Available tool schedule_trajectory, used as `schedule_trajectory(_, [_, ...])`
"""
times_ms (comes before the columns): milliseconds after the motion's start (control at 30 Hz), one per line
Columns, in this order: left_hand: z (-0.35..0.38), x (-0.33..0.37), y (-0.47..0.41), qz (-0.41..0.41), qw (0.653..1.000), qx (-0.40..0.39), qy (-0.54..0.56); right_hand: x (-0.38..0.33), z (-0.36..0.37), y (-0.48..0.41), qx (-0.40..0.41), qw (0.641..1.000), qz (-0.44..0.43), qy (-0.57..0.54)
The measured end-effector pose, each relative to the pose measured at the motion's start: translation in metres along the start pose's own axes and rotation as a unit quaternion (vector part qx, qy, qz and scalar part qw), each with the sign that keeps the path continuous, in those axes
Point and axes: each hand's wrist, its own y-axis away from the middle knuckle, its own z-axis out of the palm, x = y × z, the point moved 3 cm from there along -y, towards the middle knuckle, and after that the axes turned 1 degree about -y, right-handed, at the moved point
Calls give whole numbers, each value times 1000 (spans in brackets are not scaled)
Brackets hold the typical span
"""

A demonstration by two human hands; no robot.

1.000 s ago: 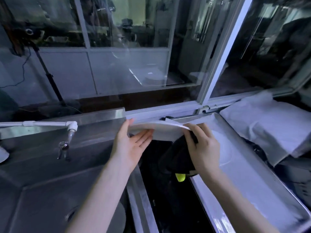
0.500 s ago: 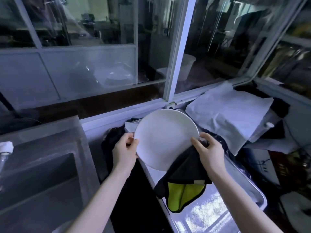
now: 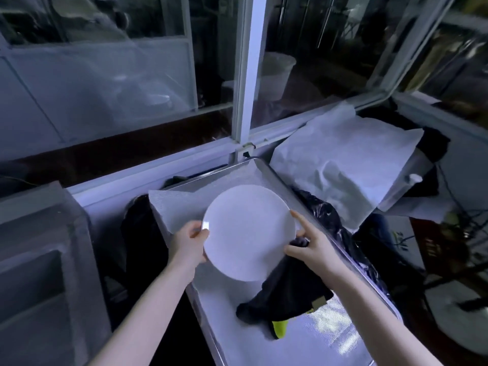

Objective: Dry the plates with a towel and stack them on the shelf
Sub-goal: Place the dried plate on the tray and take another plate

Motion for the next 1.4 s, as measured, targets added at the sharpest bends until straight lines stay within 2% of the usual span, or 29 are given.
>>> schedule_trajectory(267, [7, -10, -27, 15, 990, -1, -137, 39, 26, -52, -14, 997, 76, 30])
schedule_trajectory(467, [18, -13, -40, 50, 954, -1, -296, 48, 30, -69, -8, 989, 101, 105])
schedule_trajectory(600, [21, -13, -44, 38, 934, 7, -354, 47, 30, -76, -14, 982, 100, 160])
schedule_trajectory(833, [28, -11, -43, 56, 928, 4, -368, 42, 30, -82, 21, 959, 93, 269])
schedule_trajectory(900, [30, -12, -42, 58, 930, 16, -363, 40, 34, -85, 4, 958, 87, 273])
schedule_trajectory(1133, [27, -17, -35, 70, 940, 22, -333, 25, 43, -68, -9, 968, 31, 250])
schedule_trajectory(1267, [7, -16, -23, 73, 962, 30, -260, -6, 57, -49, -35, 980, -32, 192])
schedule_trajectory(1400, [-39, -19, -1, 97, 975, 81, -180, -54, 92, -26, -95, 978, -96, 158])
